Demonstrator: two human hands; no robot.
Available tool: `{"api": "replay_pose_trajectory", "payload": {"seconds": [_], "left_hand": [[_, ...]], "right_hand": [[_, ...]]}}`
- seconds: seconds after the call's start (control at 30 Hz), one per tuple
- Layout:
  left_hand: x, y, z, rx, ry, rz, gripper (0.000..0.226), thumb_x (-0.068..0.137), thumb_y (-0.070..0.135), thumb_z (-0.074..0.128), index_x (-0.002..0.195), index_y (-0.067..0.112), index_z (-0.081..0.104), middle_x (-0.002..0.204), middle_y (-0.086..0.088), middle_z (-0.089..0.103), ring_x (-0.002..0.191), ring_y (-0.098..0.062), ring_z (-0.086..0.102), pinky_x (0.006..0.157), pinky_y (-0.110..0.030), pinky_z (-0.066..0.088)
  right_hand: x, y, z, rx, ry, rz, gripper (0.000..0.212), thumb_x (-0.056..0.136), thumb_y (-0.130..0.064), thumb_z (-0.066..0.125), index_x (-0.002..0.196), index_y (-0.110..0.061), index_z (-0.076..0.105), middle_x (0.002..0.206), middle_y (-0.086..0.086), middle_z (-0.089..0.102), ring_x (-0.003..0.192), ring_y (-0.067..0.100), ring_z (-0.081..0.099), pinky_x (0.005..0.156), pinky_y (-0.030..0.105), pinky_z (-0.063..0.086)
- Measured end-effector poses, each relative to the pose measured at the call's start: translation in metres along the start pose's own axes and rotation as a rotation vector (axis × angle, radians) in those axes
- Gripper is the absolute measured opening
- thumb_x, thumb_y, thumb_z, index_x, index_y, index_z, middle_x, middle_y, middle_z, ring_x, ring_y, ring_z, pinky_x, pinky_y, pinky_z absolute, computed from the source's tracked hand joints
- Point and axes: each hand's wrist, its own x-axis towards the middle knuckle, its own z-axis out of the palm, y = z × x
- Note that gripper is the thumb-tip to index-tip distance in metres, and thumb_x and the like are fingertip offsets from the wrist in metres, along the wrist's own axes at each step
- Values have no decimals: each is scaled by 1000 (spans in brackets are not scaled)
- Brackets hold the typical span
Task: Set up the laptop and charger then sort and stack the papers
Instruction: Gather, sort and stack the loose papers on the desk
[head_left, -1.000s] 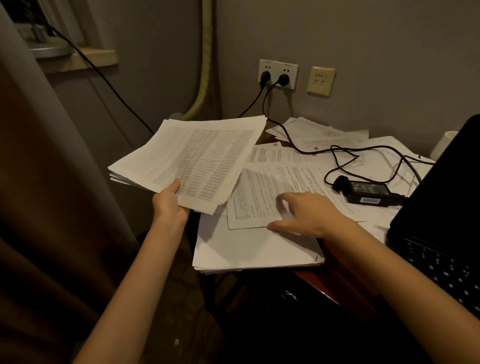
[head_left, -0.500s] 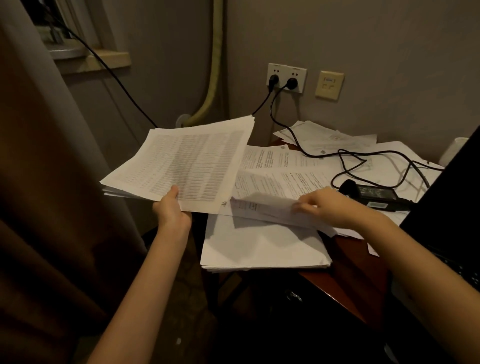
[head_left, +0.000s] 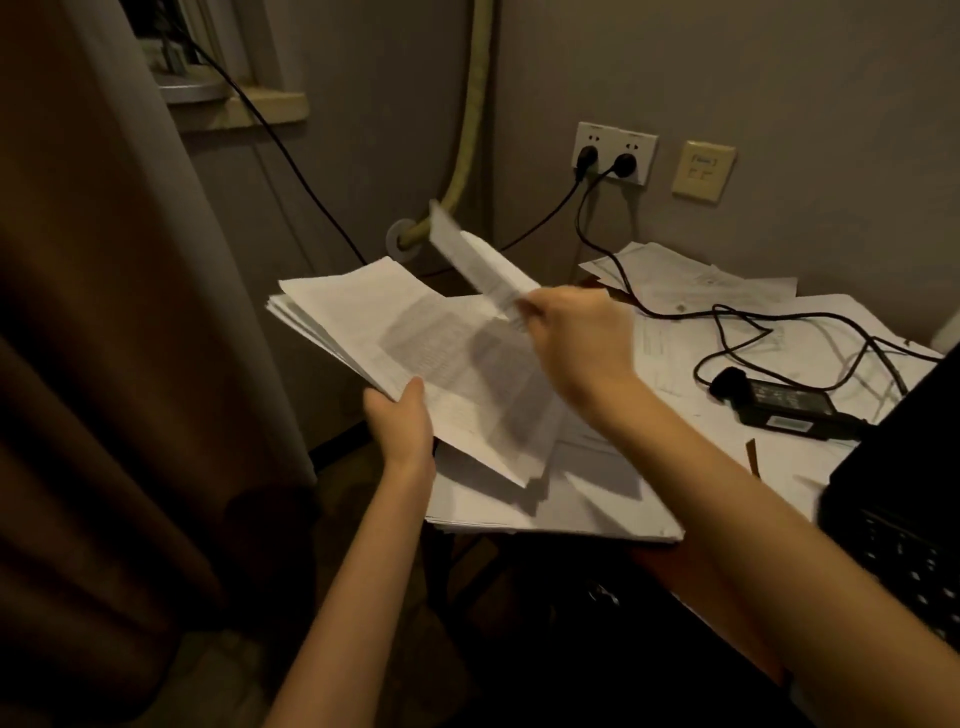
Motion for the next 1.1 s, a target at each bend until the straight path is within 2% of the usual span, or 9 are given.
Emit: {"api": "replay_pose_trajectory", "payload": {"seconds": [0.07, 0.17, 0.27, 0.37, 0.5, 0.63, 0.83, 0.97, 1.1], "left_hand": [[-9, 0, -1, 3, -1, 24, 16, 98, 18, 49, 113, 10, 46, 113, -6, 55, 107, -22, 56, 88, -34, 48], [-15, 1, -7, -52, -62, -28, 47, 99, 44, 41, 129, 9, 52, 120, -4, 60, 107, -20, 58, 92, -34, 48], [-13, -2, -16, -34, -129, -50, 46, 93, 53, 46, 122, 21, 59, 114, -3, 66, 104, -20, 63, 92, -39, 52], [-10, -8, -20, -1, -115, -58, 33, 92, 27, 61, 121, 15, 56, 114, -6, 67, 103, -24, 65, 90, -43, 54], [-11, -13, -17, -61, -105, -74, 27, 93, 6, 51, 117, 17, 52, 120, -3, 64, 106, -20, 62, 92, -38, 52], [-14, -14, -11, -51, -130, 16, 41, 92, -3, 50, 129, 14, 50, 121, 0, 62, 109, -16, 61, 91, -31, 52], [-15, -16, -9, -152, -7, -22, 40, 96, -5, 42, 132, 12, 47, 118, -3, 60, 104, -18, 60, 86, -31, 52], [-22, -11, -7, -318, 147, -67, 40, 98, -4, 36, 134, 12, 42, 106, 1, 58, 97, -18, 60, 69, -23, 52], [-27, -7, -4, -436, 230, -95, 43, 99, -2, 34, 140, 11, 36, 119, -7, 54, 102, -21, 57, 81, -30, 51]], "right_hand": [[2, -33, 19, 97, -198, 54, 31, 96, -34, 48, 99, -18, 73, 89, 4, 70, 84, 25, 63, 71, 35, 48], [-2, -73, 37, 375, -469, 180, 46, 97, -43, 43, 72, -12, 65, 64, 3, 58, 66, 23, 59, 68, 37, 49], [-7, -82, 43, 630, -660, 216, 61, 101, -47, 25, 92, -7, 70, 82, 11, 68, 78, 23, 64, 81, 36, 49], [-2, -56, 40, 787, -676, 374, 67, 100, -51, 18, 109, -8, 68, 102, 13, 69, 94, 23, 64, 84, 33, 49], [7, 20, 49, 337, -492, 405, 37, 98, -26, 46, 133, -13, 51, 132, 9, 54, 117, 25, 52, 95, 35, 43], [-3, 87, 57, -44, -679, 453, 46, 98, -29, 39, 141, -14, 34, 141, 17, 39, 129, 35, 36, 107, 49, 31], [-16, 120, 52, 34, -769, 324, 46, 99, -29, 38, 142, -15, 33, 136, 16, 43, 121, 32, 44, 103, 42, 37], [-19, 125, 40, 24, -831, 234, 55, 95, -36, 48, 145, -20, 31, 139, 10, 44, 122, 28, 47, 102, 42, 40], [-28, 123, 34, -143, -704, 122, 55, 95, -45, 44, 142, -19, 33, 127, 8, 57, 108, 26, 57, 83, 35, 46]]}}
